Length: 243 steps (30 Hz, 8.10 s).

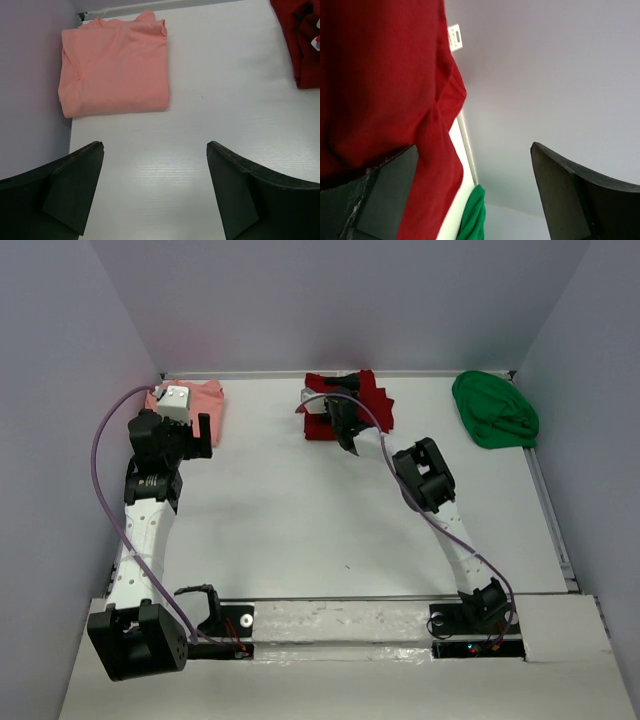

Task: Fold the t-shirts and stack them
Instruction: Fold the long partially folded tshirt into a neat square, then put the neatly folded tshirt into the corner of the board with the left arm

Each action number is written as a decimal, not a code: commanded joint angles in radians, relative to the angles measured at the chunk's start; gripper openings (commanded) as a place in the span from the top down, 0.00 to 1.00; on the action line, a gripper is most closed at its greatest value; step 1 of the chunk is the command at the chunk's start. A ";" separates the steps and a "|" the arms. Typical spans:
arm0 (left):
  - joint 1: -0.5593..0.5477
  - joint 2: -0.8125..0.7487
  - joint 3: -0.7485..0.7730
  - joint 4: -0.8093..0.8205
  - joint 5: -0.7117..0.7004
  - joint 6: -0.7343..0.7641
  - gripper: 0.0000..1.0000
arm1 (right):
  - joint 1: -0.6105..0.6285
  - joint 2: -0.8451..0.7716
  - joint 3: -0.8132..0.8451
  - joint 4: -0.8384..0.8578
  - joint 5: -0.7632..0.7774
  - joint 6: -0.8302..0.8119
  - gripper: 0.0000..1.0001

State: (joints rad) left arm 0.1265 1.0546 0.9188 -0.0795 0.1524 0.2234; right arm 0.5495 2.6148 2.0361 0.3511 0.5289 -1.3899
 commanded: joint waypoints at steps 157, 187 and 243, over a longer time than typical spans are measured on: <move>0.013 0.268 0.083 0.035 0.472 -0.047 0.03 | 0.305 -0.207 0.251 -1.357 -0.613 0.970 0.22; 0.012 0.286 0.071 0.026 0.506 -0.041 0.08 | 0.305 -0.130 0.173 -1.295 -0.549 0.948 0.80; -0.202 1.200 0.160 0.673 0.986 -1.110 0.33 | 0.296 -0.369 -0.013 -1.232 -0.455 0.954 1.00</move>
State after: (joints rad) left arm -0.0765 2.1906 1.0824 0.5476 1.2251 -0.8181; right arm 0.8494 2.3100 2.0262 -0.8852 0.0750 -0.4404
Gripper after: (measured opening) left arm 0.664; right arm 0.057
